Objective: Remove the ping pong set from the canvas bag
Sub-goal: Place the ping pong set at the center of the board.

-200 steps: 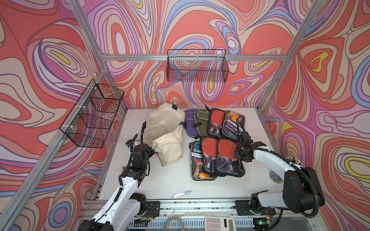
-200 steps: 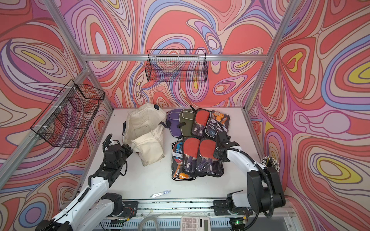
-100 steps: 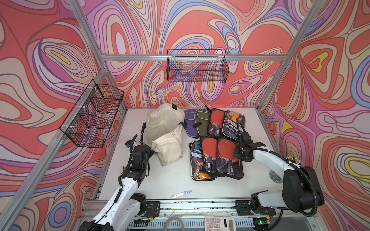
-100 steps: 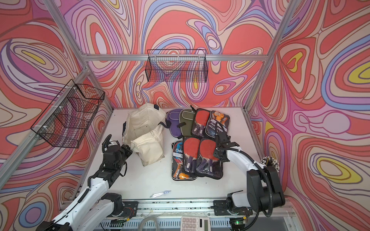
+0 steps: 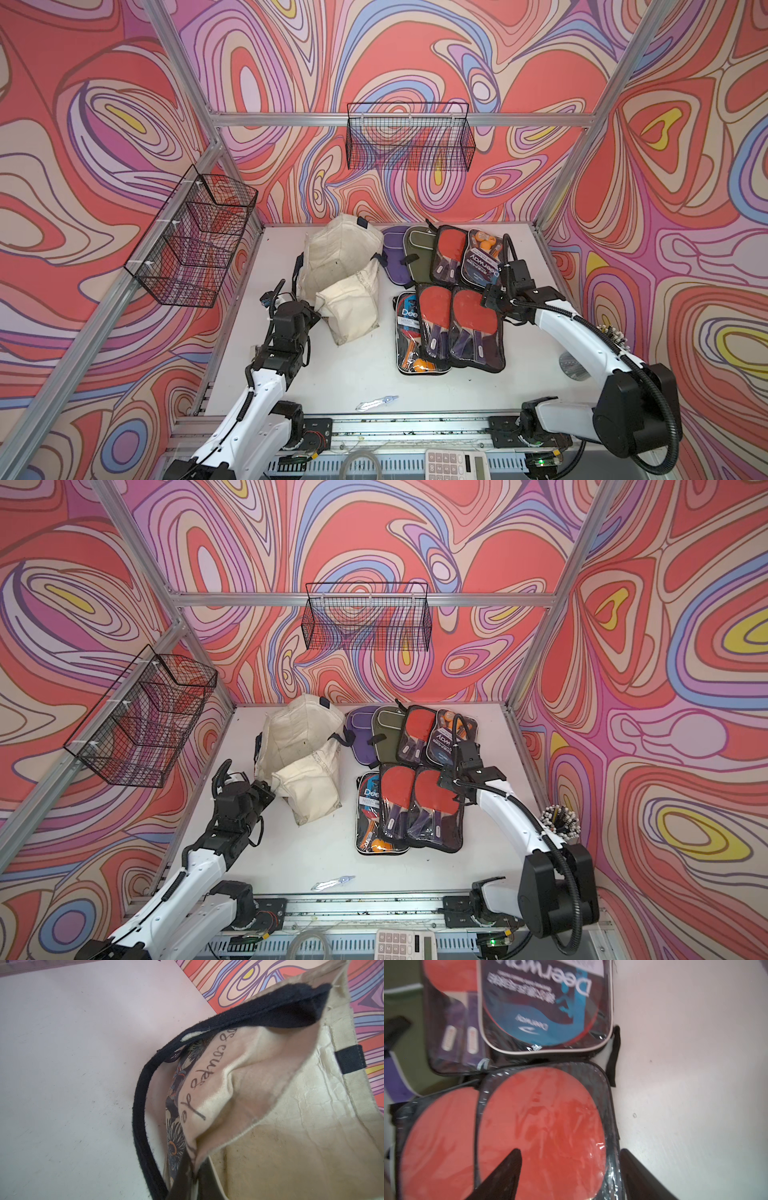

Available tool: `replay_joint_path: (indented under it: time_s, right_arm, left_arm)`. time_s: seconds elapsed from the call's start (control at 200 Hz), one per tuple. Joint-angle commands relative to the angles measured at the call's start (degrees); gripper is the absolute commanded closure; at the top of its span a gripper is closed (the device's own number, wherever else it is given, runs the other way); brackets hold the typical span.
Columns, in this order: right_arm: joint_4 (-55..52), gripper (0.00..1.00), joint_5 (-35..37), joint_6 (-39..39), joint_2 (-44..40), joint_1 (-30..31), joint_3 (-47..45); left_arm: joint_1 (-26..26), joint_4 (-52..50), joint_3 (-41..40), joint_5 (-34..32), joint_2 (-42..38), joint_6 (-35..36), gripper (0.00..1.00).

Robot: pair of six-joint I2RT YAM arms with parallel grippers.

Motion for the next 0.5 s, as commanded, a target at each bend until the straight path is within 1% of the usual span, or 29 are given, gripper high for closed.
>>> replay_joint_path:
  time_s: [0.0, 0.065, 0.225, 0.37, 0.496]
  right_arm:
    - [0.0, 0.2, -3.7, -1.9, -1.0, 0.1, 4.3]
    - [0.5, 0.15, -5.4, -2.5, -0.8, 0.6, 6.5]
    - [1.8, 0.11, -7.3, -3.0, 2.2, 4.2, 12.9]
    - [4.0, 0.1, -7.0, -2.7, 7.1, 10.9, 19.3]
    - [5.6, 0.09, -6.8, -2.4, 13.7, 17.1, 26.3]
  left_arm:
    - [0.6, -0.6, -0.9, -0.6, 0.1, -0.1, 1.0]
    - [0.6, -0.7, -0.8, -0.6, 0.0, -0.2, 1.0]
    - [0.6, -1.4, -0.7, -0.6, -0.8, -0.3, 1.0]
    - [0.6, -2.3, -0.1, -0.7, -1.5, -0.1, 1.0]
    - [0.7, -3.0, 0.7, -0.7, -1.9, 0.3, 1.0]
